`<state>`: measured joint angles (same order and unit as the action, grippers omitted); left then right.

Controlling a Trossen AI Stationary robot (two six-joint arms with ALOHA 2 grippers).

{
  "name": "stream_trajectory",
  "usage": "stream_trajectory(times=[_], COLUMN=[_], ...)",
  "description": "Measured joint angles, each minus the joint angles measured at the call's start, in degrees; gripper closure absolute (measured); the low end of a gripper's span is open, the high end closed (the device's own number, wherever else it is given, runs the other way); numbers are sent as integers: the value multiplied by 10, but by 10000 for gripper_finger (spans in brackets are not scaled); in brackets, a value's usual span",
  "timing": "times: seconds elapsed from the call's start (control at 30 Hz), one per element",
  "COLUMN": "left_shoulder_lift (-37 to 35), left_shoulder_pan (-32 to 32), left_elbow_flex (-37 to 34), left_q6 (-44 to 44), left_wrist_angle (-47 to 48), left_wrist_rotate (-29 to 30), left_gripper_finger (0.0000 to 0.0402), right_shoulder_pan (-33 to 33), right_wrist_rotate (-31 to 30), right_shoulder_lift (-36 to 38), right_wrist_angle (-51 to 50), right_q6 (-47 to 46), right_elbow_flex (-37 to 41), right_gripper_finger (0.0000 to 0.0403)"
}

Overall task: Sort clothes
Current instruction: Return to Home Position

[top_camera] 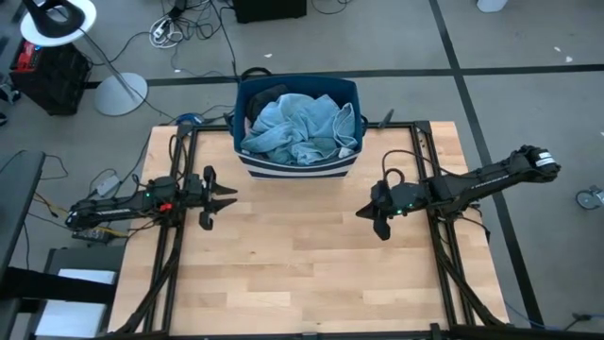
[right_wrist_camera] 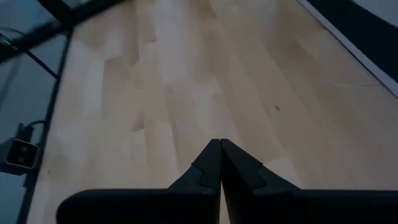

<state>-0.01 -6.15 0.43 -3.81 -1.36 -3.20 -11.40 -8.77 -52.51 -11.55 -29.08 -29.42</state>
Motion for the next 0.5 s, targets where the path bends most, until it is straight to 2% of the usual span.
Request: stream_trajectory(times=[0.27, 0.5], left_shoulder_lift=[0, 0], left_shoulder_pan=[0, 0], left_elbow_flex=[0, 0], left_q6=[2, 2], left_wrist_angle=[0, -4], left_wrist_rotate=[0, 0], left_gripper_finger=[275, 275], right_shoulder_pan=[46, 76], right_wrist_rotate=[56, 66], right_shoulder_lift=[73, 120], right_wrist_angle=[175, 273], right_q6=[13, 26], right_elbow_flex=[144, 232], right_gripper_finger=[396, 392])
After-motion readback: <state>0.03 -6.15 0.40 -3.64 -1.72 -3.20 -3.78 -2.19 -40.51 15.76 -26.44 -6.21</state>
